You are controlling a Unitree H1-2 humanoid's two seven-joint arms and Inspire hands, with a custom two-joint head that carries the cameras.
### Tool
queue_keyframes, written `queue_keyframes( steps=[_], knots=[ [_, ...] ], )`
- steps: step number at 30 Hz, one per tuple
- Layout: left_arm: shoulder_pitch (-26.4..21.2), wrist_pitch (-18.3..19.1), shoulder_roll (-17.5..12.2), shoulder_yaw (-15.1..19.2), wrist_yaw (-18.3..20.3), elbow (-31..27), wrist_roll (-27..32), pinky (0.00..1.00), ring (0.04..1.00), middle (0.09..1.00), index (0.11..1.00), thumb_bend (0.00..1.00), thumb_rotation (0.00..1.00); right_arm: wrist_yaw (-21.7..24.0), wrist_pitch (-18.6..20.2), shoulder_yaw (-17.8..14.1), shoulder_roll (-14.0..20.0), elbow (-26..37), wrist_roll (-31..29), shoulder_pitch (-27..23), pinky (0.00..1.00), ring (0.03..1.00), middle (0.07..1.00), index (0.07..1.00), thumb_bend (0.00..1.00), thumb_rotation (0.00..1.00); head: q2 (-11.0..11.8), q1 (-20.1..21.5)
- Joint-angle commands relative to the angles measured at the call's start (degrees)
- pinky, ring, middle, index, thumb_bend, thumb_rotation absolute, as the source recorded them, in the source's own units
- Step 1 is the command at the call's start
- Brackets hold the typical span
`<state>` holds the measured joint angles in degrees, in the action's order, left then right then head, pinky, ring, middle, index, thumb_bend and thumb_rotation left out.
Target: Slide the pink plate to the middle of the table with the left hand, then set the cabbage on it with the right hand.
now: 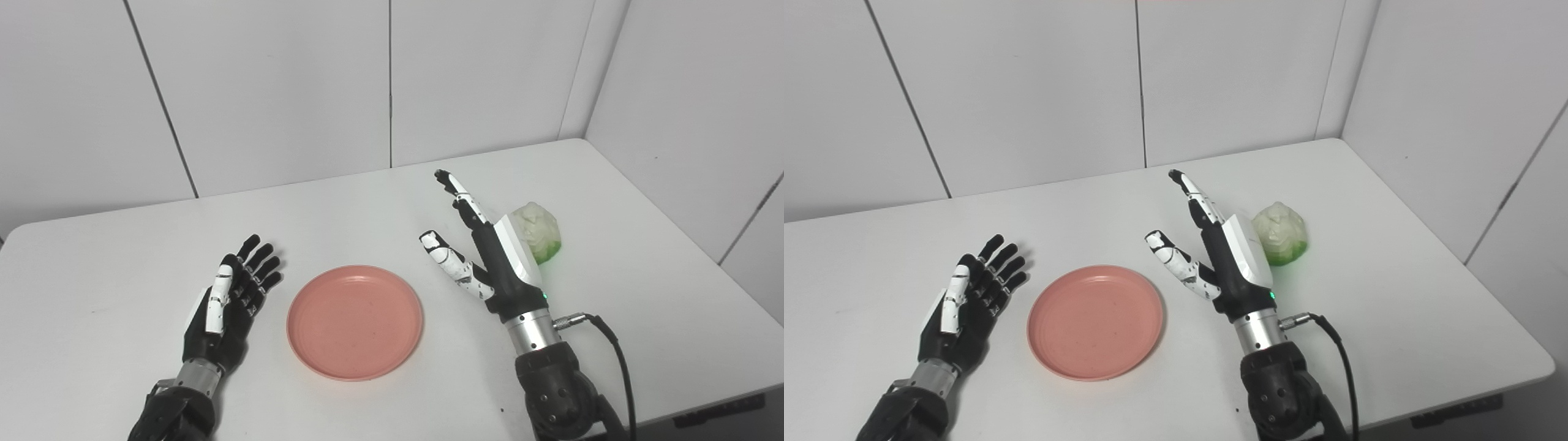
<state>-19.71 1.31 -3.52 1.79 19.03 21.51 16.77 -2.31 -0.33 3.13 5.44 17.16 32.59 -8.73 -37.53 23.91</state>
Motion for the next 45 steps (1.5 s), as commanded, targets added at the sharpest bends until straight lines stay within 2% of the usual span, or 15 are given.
queue_keyframes(
  steps=[1,5,10,18,21,28,35,40,45],
  knots=[
    [1.05,0.34,-1.08,0.50,0.35,4.08,0.03,0.90,0.908,0.920,0.911,0.46,1.00,-1.33,1.16,-0.93,0.92,2.10,3.07,-2.14,0.84,0.897,0.918,0.916,0.34,0.95,0.29,0.81],
    [0.50,-0.19,-1.59,1.17,1.73,5.98,0.87,0.90,0.905,0.916,0.906,0.47,1.00,-0.97,4.25,-2.29,1.56,3.31,6.54,-3.01,0.80,0.887,0.929,0.935,0.55,0.89,0.70,3.07],
    [-0.37,-1.09,-2.39,1.89,3.06,8.70,1.46,0.90,0.898,0.909,0.897,0.47,1.00,-1.28,6.44,-4.99,2.48,4.09,7.09,-3.57,0.84,0.917,0.949,0.941,0.62,0.82,0.88,5.68],
    [-1.82,-2.75,-3.35,2.73,4.94,12.62,1.94,0.87,0.883,0.898,0.887,0.48,1.00,-3.90,7.28,-7.99,4.03,1.95,8.91,-4.05,0.80,0.895,0.934,0.963,0.77,0.74,0.34,8.70],
    [-2.42,-3.60,-3.77,3.23,6.01,14.34,2.31,0.87,0.880,0.897,0.890,0.49,0.98,-4.17,9.36,-8.24,3.43,1.47,9.94,-3.96,0.77,0.893,0.948,0.968,0.83,0.71,0.35,9.02],
    [-3.01,-3.78,-4.36,4.04,7.83,15.88,3.57,0.85,0.872,0.891,0.886,0.49,0.98,-4.30,14.24,-8.86,4.64,0.94,14.76,-4.09,0.69,0.861,0.953,0.965,0.92,0.72,0.18,9.06],
    [-2.58,-3.18,-4.60,3.99,7.49,14.73,3.31,0.86,0.871,0.887,0.880,0.48,1.00,-3.38,15.95,-10.26,6.71,-0.39,13.15,-3.72,0.74,0.911,0.988,0.995,0.99,0.69,-0.21,9.29],
    [-2.51,-2.72,-4.94,4.13,7.80,14.62,3.65,0.86,0.873,0.889,0.881,0.47,1.00,-2.26,19.71,-10.42,7.65,-2.12,13.04,-4.02,0.77,0.955,1.000,1.000,1.00,0.68,-0.36,9.59],
    [-2.33,-2.09,-5.28,4.31,7.97,14.28,4.17,0.85,0.869,0.887,0.883,0.47,1.00,-3.75,20.57,-9.94,8.01,-4.45,13.72,-4.33,0.80,0.963,1.000,1.000,1.00,0.69,-0.44,9.74]
  ],
)
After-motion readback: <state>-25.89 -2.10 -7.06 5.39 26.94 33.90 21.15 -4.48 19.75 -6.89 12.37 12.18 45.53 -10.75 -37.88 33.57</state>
